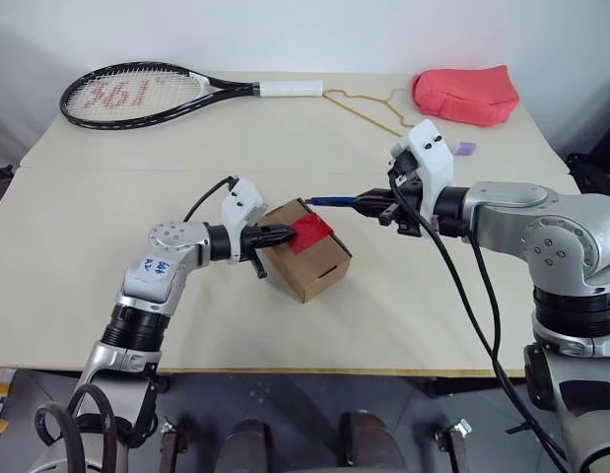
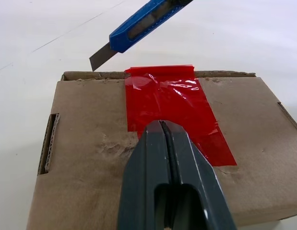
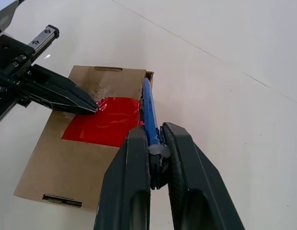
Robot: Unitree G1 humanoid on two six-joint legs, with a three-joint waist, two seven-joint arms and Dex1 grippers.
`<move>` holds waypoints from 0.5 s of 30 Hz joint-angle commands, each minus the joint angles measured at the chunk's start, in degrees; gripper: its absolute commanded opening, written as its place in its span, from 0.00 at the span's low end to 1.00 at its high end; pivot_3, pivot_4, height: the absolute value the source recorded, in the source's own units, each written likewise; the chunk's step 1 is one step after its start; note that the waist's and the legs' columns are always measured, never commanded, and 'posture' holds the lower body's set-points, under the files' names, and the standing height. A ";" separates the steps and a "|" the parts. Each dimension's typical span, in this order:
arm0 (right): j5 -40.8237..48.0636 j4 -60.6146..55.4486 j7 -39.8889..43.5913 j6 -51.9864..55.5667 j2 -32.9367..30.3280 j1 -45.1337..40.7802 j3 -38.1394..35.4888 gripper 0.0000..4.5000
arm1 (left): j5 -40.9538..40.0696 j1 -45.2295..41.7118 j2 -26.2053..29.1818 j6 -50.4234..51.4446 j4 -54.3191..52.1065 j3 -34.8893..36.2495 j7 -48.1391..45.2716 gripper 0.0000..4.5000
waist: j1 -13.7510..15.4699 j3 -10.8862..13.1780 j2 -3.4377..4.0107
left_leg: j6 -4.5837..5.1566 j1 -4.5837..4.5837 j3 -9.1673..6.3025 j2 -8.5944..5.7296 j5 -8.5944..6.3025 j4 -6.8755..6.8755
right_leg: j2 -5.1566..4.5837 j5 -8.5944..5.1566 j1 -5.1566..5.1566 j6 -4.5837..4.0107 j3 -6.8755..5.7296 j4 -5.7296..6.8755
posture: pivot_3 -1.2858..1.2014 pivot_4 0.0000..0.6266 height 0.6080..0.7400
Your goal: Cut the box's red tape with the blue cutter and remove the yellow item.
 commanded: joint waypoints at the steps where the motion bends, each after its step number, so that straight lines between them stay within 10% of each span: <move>1: -0.40 -2.05 0.61 -0.64 0.11 0.73 -1.56 0.03 | 1.16 1.12 0.37 2.02 0.97 -1.49 -0.38 0.00 | 0.00 0.00 0.00 | 0.00 0.00 0.00 0.00 0.00 0.00 | 0.00 0.00 0.00 0.00 0.00 0.00 | 0.52 0.24 1.00; 15: -2.40 -3.12 1.99 -1.12 -0.26 3.68 -0.09 0.03 | 0.48 1.28 0.63 4.04 0.38 -0.68 -0.35 0.00 | 0.01 0.00 0.00 | 0.00 0.00 0.00 0.00 0.00 -0.01 | 0.00 0.00 0.00 0.00 0.00 -0.01 | 0.52 0.24 1.00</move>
